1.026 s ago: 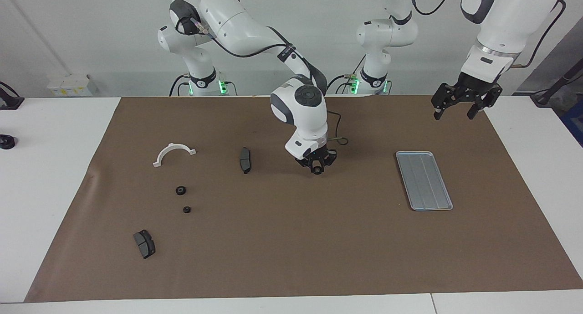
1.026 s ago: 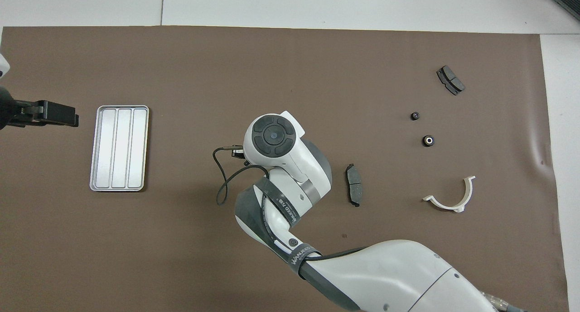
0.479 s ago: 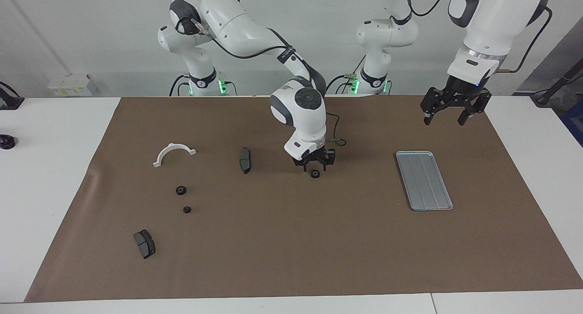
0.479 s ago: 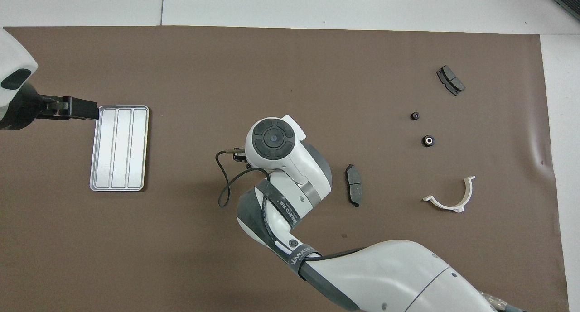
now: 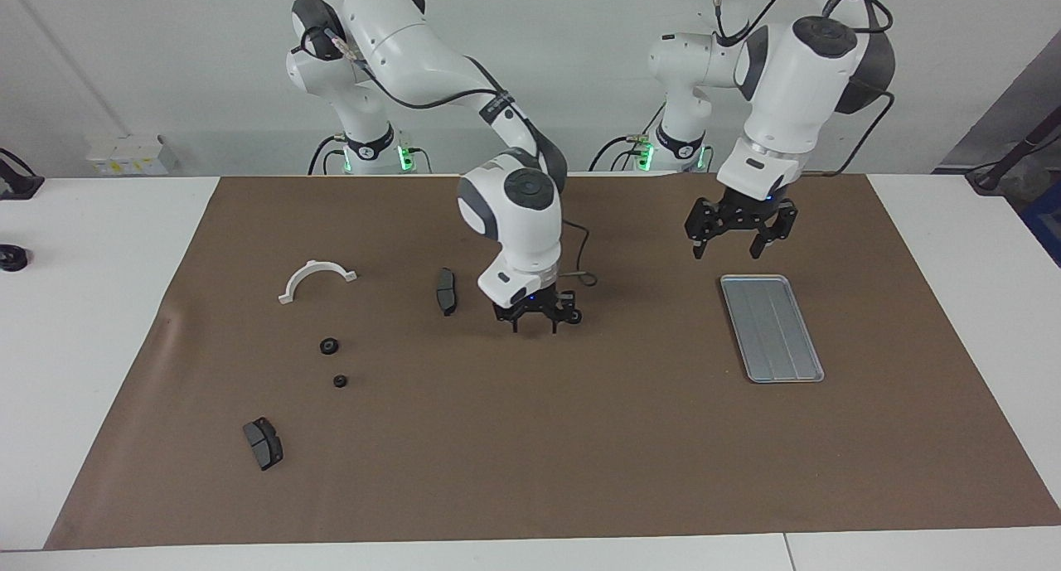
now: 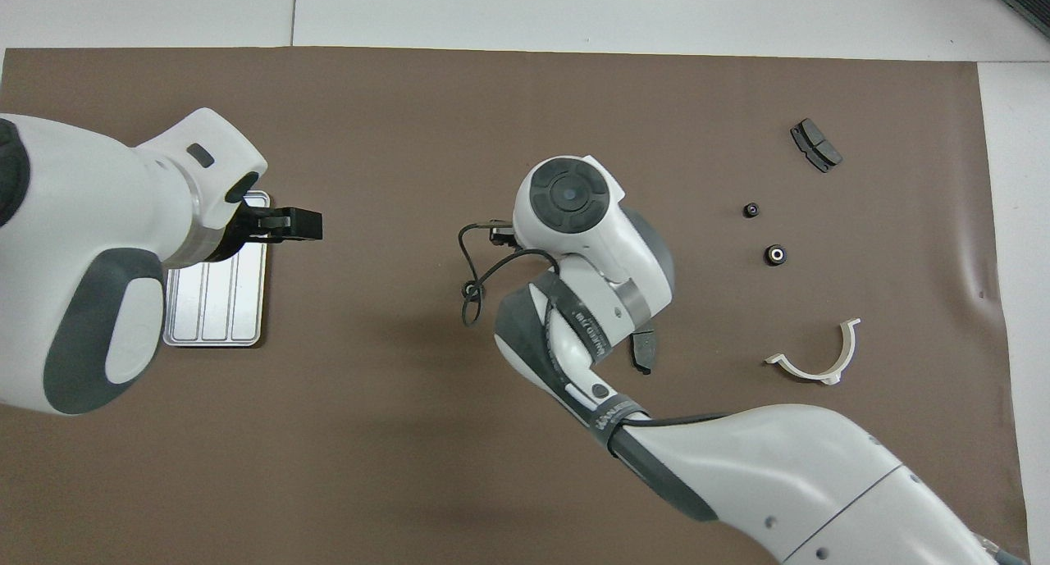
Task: Pick bearing gear from pile to tray
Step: 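Carry the gear with the right gripper to mid-table and release it, then grasp the mid-table gear with the left gripper while the right gripper reaches gears, then carry the gear with the left gripper over the metal tray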
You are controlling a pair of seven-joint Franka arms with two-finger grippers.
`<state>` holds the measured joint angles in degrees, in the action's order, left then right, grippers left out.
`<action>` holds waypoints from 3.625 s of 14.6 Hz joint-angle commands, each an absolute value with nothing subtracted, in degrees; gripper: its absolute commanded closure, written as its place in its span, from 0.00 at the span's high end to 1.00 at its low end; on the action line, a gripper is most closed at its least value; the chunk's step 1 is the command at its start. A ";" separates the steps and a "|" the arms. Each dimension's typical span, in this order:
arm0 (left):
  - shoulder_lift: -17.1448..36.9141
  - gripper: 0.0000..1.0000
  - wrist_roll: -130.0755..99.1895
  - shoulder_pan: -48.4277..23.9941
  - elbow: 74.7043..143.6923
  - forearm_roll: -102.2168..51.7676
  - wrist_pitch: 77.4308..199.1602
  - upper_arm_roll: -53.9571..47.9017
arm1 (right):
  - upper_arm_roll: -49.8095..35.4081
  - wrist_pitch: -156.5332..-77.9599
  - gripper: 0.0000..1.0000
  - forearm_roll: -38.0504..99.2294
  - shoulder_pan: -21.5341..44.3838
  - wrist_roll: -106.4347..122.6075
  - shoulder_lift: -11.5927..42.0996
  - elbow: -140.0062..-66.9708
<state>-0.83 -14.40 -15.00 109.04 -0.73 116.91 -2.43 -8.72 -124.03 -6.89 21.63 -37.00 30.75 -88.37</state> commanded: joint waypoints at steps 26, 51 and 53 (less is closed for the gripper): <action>20.83 0.74 -38.58 -34.98 112.58 5.80 138.25 -1.49 | -9.76 -129.02 0.69 -3.52 -8.35 -0.26 19.52 -111.08; 10.20 0.00 -33.34 -12.68 116.09 7.38 130.16 -1.05 | -9.67 -132.10 0.36 -2.90 -9.40 0.70 16.96 -118.30; 8.80 0.00 -27.45 -8.81 119.07 7.38 130.95 -1.23 | -9.67 -132.10 0.30 -2.90 -9.32 0.62 16.96 -118.30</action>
